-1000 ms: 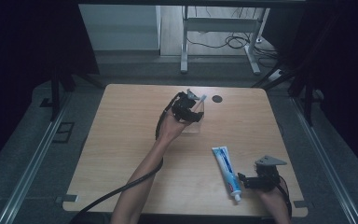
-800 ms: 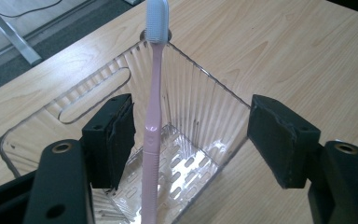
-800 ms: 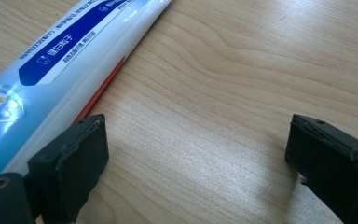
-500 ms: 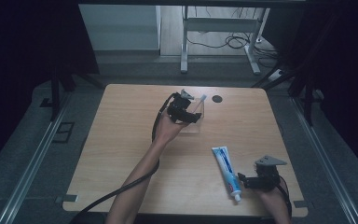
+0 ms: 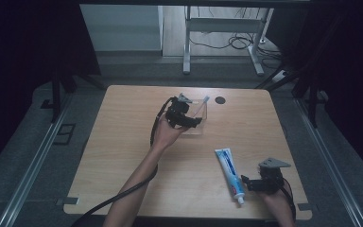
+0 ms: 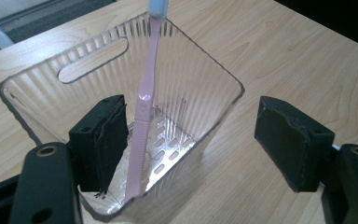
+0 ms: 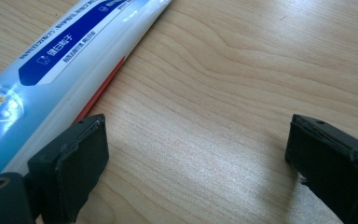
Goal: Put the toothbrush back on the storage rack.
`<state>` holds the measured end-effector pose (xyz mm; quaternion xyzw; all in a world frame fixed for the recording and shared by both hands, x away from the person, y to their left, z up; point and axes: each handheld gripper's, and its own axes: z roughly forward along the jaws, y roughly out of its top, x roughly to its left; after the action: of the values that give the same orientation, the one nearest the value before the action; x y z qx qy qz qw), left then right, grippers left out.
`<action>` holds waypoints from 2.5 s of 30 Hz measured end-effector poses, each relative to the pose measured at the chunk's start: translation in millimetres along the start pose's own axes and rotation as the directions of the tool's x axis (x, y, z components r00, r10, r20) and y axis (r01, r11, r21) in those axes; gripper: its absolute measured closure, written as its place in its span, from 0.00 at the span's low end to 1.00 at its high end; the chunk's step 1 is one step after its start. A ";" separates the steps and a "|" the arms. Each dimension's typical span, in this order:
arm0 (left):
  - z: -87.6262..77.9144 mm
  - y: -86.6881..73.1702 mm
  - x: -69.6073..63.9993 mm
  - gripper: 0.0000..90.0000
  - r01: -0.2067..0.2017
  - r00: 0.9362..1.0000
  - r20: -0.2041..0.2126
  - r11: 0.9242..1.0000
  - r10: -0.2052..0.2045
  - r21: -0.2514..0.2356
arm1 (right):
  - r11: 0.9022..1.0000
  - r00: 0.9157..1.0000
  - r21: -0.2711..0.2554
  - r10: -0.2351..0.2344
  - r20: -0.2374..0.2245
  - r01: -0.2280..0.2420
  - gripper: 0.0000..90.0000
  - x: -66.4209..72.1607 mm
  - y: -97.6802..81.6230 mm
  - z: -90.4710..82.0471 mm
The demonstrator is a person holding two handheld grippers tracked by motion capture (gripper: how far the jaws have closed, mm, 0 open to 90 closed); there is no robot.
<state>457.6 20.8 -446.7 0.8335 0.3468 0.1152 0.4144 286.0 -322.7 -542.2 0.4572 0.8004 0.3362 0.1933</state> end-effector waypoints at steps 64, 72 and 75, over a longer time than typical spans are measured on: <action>-38.6 -55.4 -5.5 0.21 0.033 0.998 0.059 0.999 -0.033 -0.008 | 1.000 1.000 0.001 0.002 0.000 -0.002 0.06 0.1 0.0 -0.1; -47.8 -67.7 -9.4 0.19 0.023 0.999 0.046 1.000 -0.023 -0.004 | 1.000 1.000 0.002 0.001 0.000 -0.001 0.06 0.1 0.0 -0.1; -50.5 -71.4 -10.9 0.18 0.024 0.999 0.047 1.000 -0.024 -0.004 | 1.000 1.000 0.002 0.001 0.000 -0.001 0.06 0.1 0.0 -0.2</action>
<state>390.9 74.0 -468.9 0.8308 0.3466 0.0914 0.4258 285.8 -322.7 -542.1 0.4578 0.8004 0.3354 0.1929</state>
